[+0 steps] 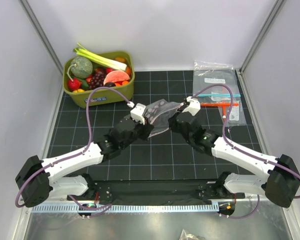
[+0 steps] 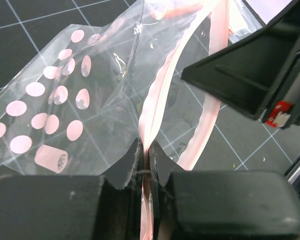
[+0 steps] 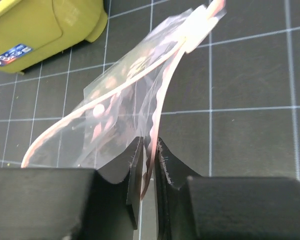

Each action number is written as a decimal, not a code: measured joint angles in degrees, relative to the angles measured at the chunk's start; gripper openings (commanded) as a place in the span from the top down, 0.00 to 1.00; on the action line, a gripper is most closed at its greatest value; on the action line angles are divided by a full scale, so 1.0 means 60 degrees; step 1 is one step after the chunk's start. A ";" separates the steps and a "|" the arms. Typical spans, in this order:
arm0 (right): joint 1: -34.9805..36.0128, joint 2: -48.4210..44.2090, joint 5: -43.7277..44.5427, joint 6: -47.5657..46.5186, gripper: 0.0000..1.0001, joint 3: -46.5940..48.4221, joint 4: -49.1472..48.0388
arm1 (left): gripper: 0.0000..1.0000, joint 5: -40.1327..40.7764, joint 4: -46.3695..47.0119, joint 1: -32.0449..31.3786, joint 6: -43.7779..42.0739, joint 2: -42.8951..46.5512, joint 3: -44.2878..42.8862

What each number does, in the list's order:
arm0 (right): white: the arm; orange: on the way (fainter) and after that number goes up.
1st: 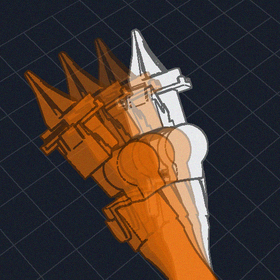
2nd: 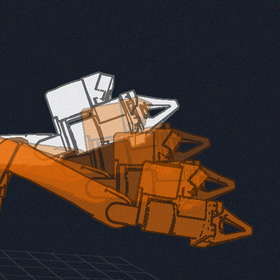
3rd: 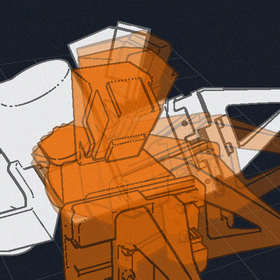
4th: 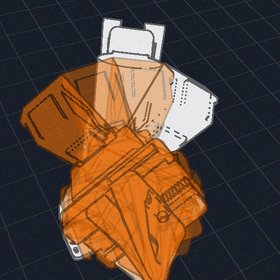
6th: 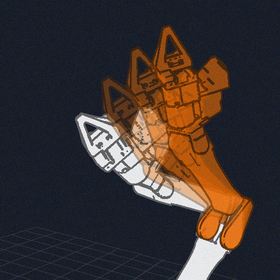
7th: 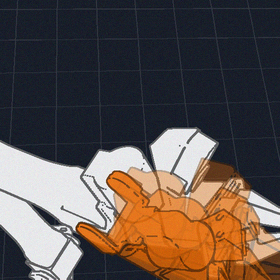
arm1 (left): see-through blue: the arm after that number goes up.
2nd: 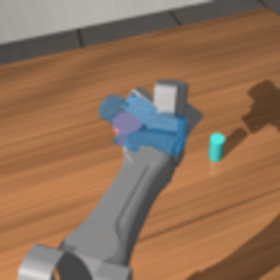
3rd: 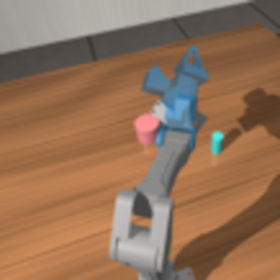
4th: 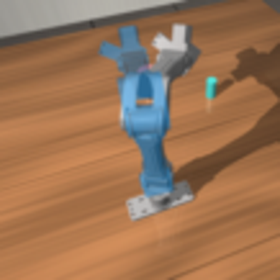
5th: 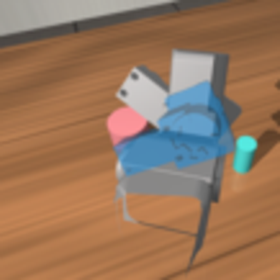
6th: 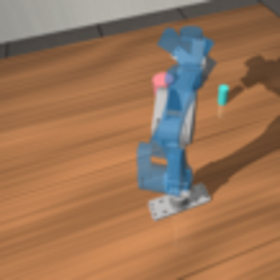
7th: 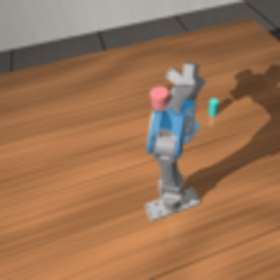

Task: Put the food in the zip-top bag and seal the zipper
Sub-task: Open the zipper of the food storage bag at the center of the board.

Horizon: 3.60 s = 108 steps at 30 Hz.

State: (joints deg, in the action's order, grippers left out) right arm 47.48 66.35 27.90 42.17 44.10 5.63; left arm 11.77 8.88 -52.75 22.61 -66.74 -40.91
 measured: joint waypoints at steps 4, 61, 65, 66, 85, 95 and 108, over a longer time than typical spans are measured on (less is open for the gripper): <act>0.0004 0.0000 0.0229 -0.0095 0.62 0.0397 0.0401 | 0.99 0.0186 -0.0040 0.0000 0.0076 -0.0018 0.0000; 0.1985 0.3585 0.3625 -0.4801 0.99 0.3526 0.2470 | 0.09 0.0069 -0.0204 0.0878 0.1468 -0.0357 0.0153; 0.1803 0.3544 0.2328 -0.4648 0.99 0.3217 0.2004 | 0.06 -0.0488 0.0131 0.1530 0.1963 -0.0368 0.0477; 0.1785 0.3544 0.2076 -0.4605 0.99 0.3180 0.1920 | 0.06 -0.0525 0.0178 0.1650 0.2051 -0.0368 0.0525; 0.1166 0.3078 -0.0619 -0.3672 0.99 0.2229 0.0758 | 0.28 -0.1166 0.0798 0.1836 0.2659 -0.0860 0.0630; 0.0889 0.2769 -0.0856 -0.3315 0.99 0.2182 0.0474 | 0.19 -0.1268 0.1290 0.1880 0.2641 -0.0714 0.0954; 0.0820 0.2375 -0.1687 -0.3253 0.99 0.1909 0.0342 | 0.51 -0.1388 0.1432 0.1920 0.2455 -0.0943 0.1071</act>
State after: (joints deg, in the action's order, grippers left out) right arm 52.40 80.60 17.78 22.65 55.55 7.68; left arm 3.44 17.47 -41.23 37.34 -72.40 -34.48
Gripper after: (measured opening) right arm 0.042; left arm 0.656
